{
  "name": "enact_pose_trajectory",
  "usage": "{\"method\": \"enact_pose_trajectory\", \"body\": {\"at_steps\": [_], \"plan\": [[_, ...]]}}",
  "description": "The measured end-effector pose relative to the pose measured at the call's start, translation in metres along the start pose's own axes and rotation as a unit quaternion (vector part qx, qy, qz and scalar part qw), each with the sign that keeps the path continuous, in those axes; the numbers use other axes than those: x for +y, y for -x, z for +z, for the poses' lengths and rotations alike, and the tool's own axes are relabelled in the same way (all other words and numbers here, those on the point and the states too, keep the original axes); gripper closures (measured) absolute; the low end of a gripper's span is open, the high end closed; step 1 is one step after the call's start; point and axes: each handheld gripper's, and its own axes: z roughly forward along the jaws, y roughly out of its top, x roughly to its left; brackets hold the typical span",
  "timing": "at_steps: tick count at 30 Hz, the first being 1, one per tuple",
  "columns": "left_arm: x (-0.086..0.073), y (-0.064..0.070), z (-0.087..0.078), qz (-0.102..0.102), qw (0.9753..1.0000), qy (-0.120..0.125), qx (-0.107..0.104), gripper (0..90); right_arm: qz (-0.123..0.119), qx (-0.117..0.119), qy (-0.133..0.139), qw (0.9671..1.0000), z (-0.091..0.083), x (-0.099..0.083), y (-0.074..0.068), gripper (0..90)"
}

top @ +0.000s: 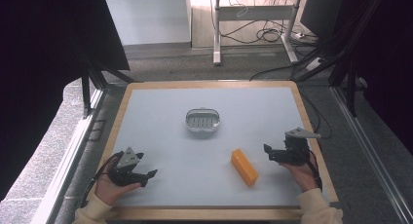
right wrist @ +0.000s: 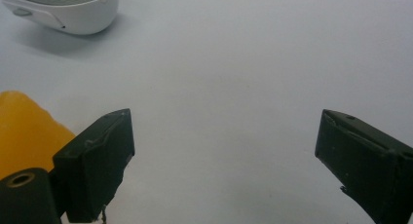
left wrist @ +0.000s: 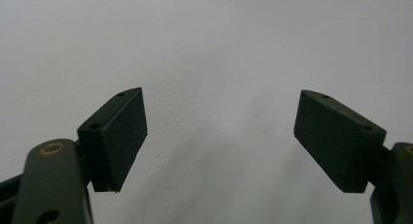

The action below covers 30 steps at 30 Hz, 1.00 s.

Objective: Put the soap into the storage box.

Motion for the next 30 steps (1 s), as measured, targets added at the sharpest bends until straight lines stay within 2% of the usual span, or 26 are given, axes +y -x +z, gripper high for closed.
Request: {"method": "enact_pose_trajectory", "body": {"at_steps": [3, 7, 11, 16, 25, 30], "plan": [[0.001, 0.003, -0.001, -0.001, 1.0, 0.003, -0.003, 19.5, -0.007, 0.003, -0.007, 0.9999, -0.004, 0.0, -0.002, 10.1], [0.001, 0.004, -0.002, 0.006, 1.0, 0.005, -0.006, 19.4, -0.015, 0.001, -0.002, 0.9999, -0.01, 0.005, -0.005, 11.4], [0.0, 0.005, -0.006, -0.002, 0.9998, 0.017, -0.005, 19.4, -0.024, 0.0, -0.003, 0.9997, -0.014, 0.008, -0.008, 12.2], [0.001, 0.01, -0.011, 0.005, 0.9997, 0.025, -0.003, 19.6, -0.022, -0.007, -0.004, 0.9997, -0.018, 0.01, -0.01, 12.7], [0.001, 0.007, -0.007, 0.002, 0.9998, 0.019, -0.003, 19.6, -0.019, 0.011, -0.003, 0.9998, -0.017, 0.009, -0.007, 13.6], [0.001, 0.008, -0.006, 0.002, 0.9998, 0.018, -0.004, 19.6, -0.018, 0.021, 0.003, 0.9996, -0.019, 0.011, -0.01, 14.1]]}}
